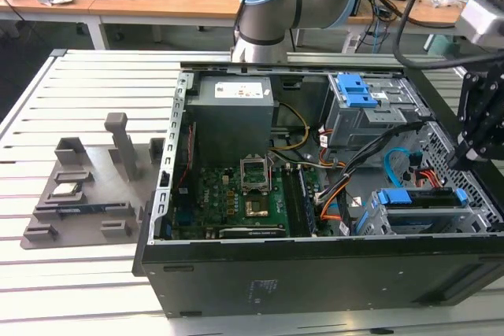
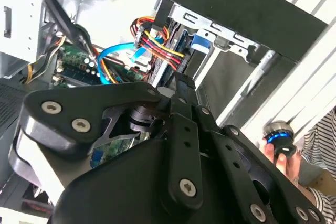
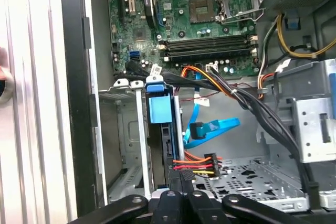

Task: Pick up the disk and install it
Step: 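Insert the first disk wire, then insert the second disk wire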

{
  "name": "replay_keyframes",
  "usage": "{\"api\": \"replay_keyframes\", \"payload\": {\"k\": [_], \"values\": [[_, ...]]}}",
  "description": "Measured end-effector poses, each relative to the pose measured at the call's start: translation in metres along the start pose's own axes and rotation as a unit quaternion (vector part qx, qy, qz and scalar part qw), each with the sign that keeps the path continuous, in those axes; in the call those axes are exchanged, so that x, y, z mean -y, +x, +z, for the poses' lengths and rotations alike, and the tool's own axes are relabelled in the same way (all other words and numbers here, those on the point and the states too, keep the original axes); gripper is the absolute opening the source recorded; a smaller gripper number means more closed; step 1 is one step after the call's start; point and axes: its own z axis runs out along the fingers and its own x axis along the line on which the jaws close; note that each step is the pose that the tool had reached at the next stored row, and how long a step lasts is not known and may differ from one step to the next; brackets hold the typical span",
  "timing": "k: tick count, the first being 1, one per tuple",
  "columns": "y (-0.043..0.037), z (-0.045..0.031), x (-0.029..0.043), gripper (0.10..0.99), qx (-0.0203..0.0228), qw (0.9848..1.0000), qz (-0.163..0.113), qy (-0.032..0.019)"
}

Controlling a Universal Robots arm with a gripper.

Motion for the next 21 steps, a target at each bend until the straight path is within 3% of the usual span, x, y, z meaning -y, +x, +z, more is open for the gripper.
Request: {"api": "replay_keyframes", "payload": {"k": [2, 10, 14, 17, 19, 21], "values": [[-0.0001, -0.0064, -0.0004, 0.106, 0.0000, 1.0000, 0.000, 0.0000], [-0.0001, -0.0067, -0.0005, 0.114, 0.0000, 1.0000, 0.000, 0.0000], [-0.0005, -0.0069, -0.0006, 0.361, -0.0001, 1.0000, 0.000, 0.0000], [-0.0082, -0.0055, -0.0068, 0.361, 0.0000, 1.0000, -0.001, 0.0000], [-0.0135, 0.0021, -0.0247, 0.361, -0.0002, 1.0000, -0.002, 0.0001], [-0.0132, 0.0100, -0.0344, 0.361, -0.0003, 1.0000, -0.006, 0.0003]]}}
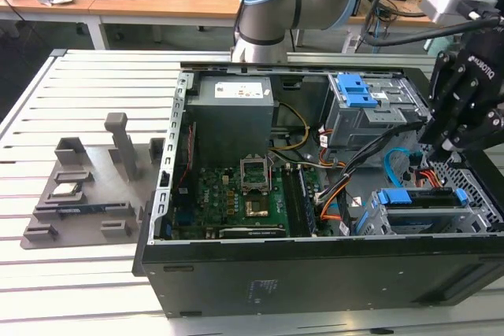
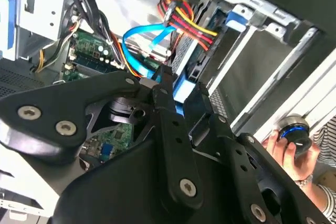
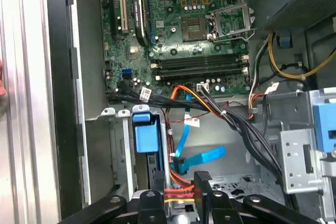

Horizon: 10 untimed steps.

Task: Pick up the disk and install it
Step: 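Insert the second disk wire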

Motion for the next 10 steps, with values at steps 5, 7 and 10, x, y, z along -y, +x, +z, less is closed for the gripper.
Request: {"api": "replay_keyframes", "payload": {"k": [5, 7, 10], "values": [[-0.0002, 0.0092, -0.0047, 0.361, -0.0018, 0.9995, -0.031, 0.0014], [-0.0003, 0.0106, -0.0053, 0.361, -0.0024, 0.9992, -0.041, 0.0018], [-0.0003, 0.0122, -0.0083, 0.361, -0.0028, 0.9989, -0.046, 0.0020]]}}
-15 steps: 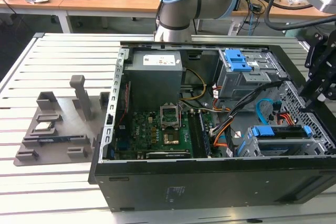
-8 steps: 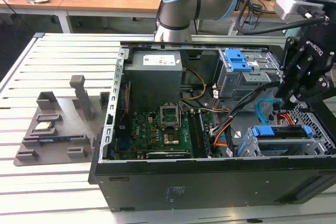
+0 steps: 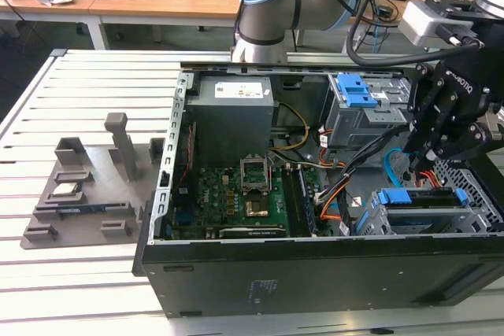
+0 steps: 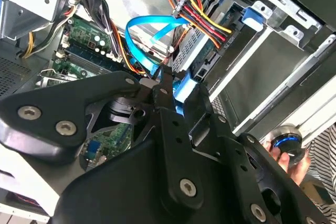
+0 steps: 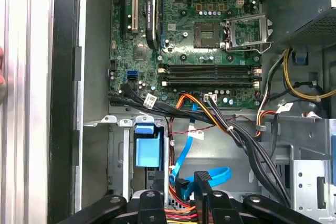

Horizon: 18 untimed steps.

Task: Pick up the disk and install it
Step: 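Insert the second disk wire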

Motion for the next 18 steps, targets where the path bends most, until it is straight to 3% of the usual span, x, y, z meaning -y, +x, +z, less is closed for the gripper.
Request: {"api": "replay_keyframes", "payload": {"k": [5, 8, 12, 15, 18], "values": [[0.0000, 0.0002, -0.0002, 0.345, 0.0000, 1.0000, 0.000, 0.0000], [0.0000, 0.0003, -0.0003, 0.161, 0.0001, 1.0000, 0.000, 0.0000], [0.0011, 0.0005, -0.0004, 0.161, -0.0001, 1.0000, 0.000, 0.0000], [0.0108, 0.0026, 0.0001, 0.161, -0.0013, 1.0000, 0.000, 0.0000], [0.0136, 0.0110, 0.0082, 0.161, -0.0014, 1.0000, 0.000, 0.0000]]}}
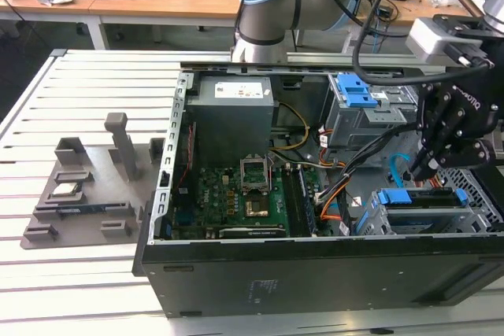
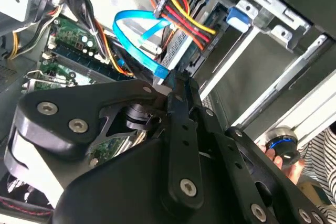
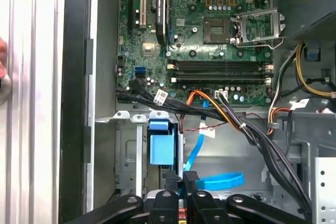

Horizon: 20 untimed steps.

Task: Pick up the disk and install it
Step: 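Insert the second disk wire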

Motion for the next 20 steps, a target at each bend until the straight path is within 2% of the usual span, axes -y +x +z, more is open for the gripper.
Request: {"api": "replay_keyframes", "payload": {"k": [5, 12, 15, 18, 20], "values": [[0.0049, 0.0103, 0.0078, 0.161, 0.0000, 1.0000, 0.000, 0.0000], [0.0061, 0.0169, 0.0119, 0.161, 0.0000, 1.0000, 0.000, 0.0000], [0.0072, 0.0141, 0.0118, 0.161, 0.0001, 1.0000, 0.000, 0.0000], [0.0088, 0.0203, 0.0122, 0.161, -0.0001, 1.0000, 0.000, 0.0000], [0.0088, 0.0201, 0.0122, 0.161, 0.0002, 1.0000, 0.000, 0.0000]]}}
